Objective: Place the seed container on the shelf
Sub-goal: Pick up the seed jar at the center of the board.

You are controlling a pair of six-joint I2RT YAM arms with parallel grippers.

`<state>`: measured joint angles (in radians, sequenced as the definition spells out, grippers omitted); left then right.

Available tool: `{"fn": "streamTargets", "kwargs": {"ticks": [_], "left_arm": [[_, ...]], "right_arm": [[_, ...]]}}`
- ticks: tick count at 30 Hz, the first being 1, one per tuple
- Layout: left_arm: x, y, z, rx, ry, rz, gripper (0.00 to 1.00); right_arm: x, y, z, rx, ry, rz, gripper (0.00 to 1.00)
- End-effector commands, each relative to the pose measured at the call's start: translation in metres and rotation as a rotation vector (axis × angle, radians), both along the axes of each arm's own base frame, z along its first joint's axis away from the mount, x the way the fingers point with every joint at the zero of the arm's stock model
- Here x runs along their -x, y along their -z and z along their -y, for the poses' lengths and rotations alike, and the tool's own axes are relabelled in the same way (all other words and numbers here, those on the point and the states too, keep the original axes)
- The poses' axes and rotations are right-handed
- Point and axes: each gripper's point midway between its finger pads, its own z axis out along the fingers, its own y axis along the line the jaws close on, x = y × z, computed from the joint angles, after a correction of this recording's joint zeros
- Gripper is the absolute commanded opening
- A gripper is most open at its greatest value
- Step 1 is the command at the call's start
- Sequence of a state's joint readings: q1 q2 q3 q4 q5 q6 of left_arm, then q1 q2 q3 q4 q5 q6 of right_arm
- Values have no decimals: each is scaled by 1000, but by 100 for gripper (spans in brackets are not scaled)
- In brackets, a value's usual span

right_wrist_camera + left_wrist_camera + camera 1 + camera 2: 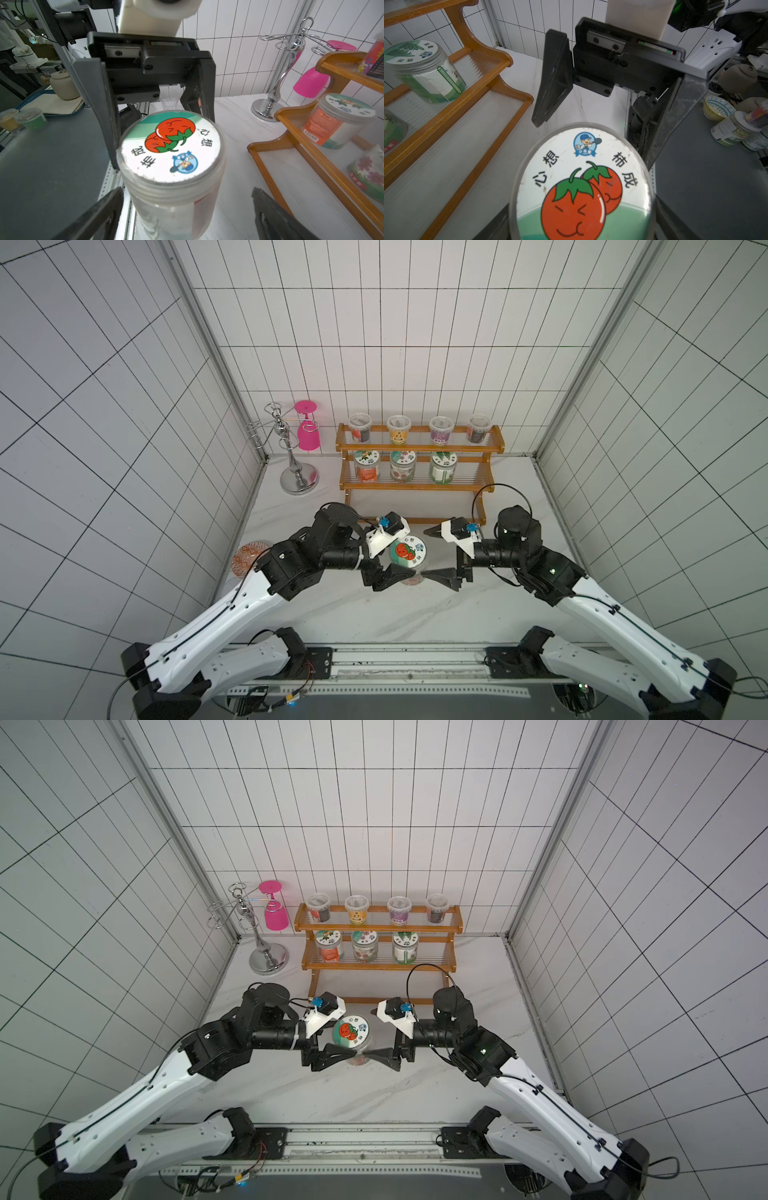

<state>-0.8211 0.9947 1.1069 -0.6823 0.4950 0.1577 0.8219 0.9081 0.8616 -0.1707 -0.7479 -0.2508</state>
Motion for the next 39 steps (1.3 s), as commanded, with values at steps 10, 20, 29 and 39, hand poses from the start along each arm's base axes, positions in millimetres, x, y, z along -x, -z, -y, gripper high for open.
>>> {"fn": "streamTargets", "kwargs": {"ticks": [10,20,29,39], "left_arm": [[7,-27,1,80,59,100,61],[7,-12,2,45,75,88,62],[8,-3,6,27,94,56,62],[-2,-7,1,41,17,88,98]], "right_arm": [[13,16,-15,30,-69,-5,99],[21,9,-23,12,-121,-15,98],[24,6,-26,-5,-137,-21,79],[20,11,-23,1,-106,2,65]]}}
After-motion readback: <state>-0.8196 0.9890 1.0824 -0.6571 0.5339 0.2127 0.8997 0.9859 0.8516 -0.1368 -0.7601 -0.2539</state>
